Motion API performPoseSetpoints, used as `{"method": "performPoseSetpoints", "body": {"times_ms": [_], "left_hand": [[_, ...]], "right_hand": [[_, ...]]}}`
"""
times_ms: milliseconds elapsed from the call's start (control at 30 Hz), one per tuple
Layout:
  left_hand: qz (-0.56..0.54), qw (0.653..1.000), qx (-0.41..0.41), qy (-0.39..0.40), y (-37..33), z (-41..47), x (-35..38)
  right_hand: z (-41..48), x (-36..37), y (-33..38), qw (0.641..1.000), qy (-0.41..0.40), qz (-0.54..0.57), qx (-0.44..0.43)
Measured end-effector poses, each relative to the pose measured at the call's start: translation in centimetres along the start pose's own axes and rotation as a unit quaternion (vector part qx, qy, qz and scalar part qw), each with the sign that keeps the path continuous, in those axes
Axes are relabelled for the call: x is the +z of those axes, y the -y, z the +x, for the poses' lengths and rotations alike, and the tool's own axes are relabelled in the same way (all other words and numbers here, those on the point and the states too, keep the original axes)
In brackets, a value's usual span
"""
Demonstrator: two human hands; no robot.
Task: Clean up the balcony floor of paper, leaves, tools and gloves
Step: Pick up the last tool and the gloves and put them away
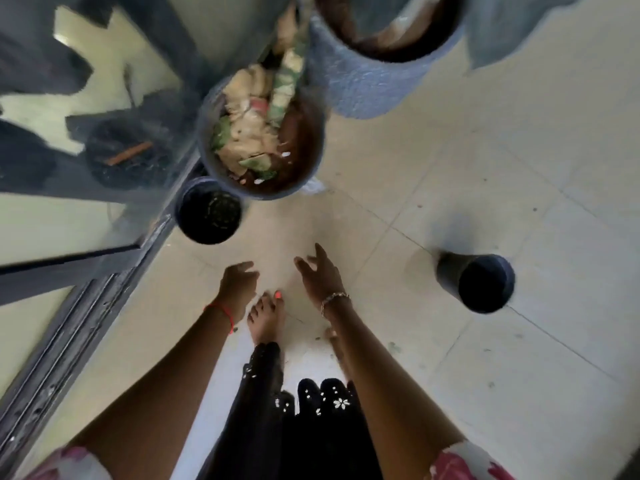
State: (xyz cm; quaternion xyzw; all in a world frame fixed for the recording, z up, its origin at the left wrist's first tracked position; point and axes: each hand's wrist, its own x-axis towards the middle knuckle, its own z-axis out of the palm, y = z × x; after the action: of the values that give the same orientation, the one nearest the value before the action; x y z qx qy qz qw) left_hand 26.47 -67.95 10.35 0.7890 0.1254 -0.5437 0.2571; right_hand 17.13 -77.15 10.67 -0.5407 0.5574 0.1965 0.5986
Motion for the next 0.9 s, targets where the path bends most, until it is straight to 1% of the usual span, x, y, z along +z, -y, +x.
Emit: {"method": "performPoseSetpoints", "body": {"times_ms": [100,167,200,233,300,333,367,400,467,500,567,633,700,733,800,900], "left_hand": [[0.093,0.993,0.054,0.038,-1.0,-1.5,5.8],[0.177,0.976,0.117,0.057,-2.3,-2.9,10.5],[0.214,0.962,0.156,0.062,-2.8,-4.3,13.2],[0.239,0.948,0.199,0.065,-3.4,-5.2,15.3],[0.278,0.915,0.282,0.077,-4.1,-7.0,19.7],[0.295,0.902,0.305,0.08,-4.4,-7.2,21.6],[0.31,0.892,0.315,0.088,-4.5,-7.2,23.7],[0.323,0.886,0.317,0.101,-4.7,-7.2,25.4],[0.343,0.874,0.316,0.136,-4.9,-7.2,28.6],[0.349,0.87,0.315,0.147,-5.1,-6.9,30.1],[0.361,0.865,0.312,0.156,-5.1,-6.2,32.5],[0.375,0.864,0.3,0.153,-5.1,-5.2,34.2],[0.392,0.865,0.282,0.138,-4.8,-4.2,35.3],[0.399,0.865,0.273,0.133,-4.5,-3.8,35.5],[0.394,0.872,0.258,0.135,-3.9,-3.4,35.5],[0.352,0.891,0.261,0.124,-3.4,-3.7,34.2]], "right_hand": [[-2.5,-4.9,-4.7,0.994,-0.09,0.047,0.036],[-4.0,-8.8,-8.2,0.98,-0.17,0.083,0.062],[-4.8,-10.8,-9.9,0.965,-0.229,0.108,0.063],[-5.4,-12.6,-11.4,0.943,-0.299,0.132,0.057],[-6.8,-16.1,-14.0,0.879,-0.442,0.175,0.037],[-7.3,-17.7,-15.1,0.85,-0.491,0.19,0.032],[-7.6,-19.2,-16.4,0.827,-0.522,0.206,0.036],[-7.5,-20.6,-17.4,0.814,-0.535,0.22,0.047],[-6.3,-22.6,-19.6,0.81,-0.525,0.251,0.074],[-5.4,-23.4,-20.5,0.816,-0.507,0.264,0.086],[-3.2,-24.6,-22.3,0.852,-0.445,0.25,0.116],[-1.2,-25.7,-22.9,0.897,-0.371,0.199,0.136],[0.4,-26.5,-23.0,0.925,-0.306,0.181,0.132],[1.0,-26.6,-23.0,0.934,-0.288,0.169,0.127],[2.0,-26.4,-23.2,0.937,-0.288,0.154,0.122],[1.6,-25.7,-23.0,0.915,-0.328,0.201,0.126]]}}
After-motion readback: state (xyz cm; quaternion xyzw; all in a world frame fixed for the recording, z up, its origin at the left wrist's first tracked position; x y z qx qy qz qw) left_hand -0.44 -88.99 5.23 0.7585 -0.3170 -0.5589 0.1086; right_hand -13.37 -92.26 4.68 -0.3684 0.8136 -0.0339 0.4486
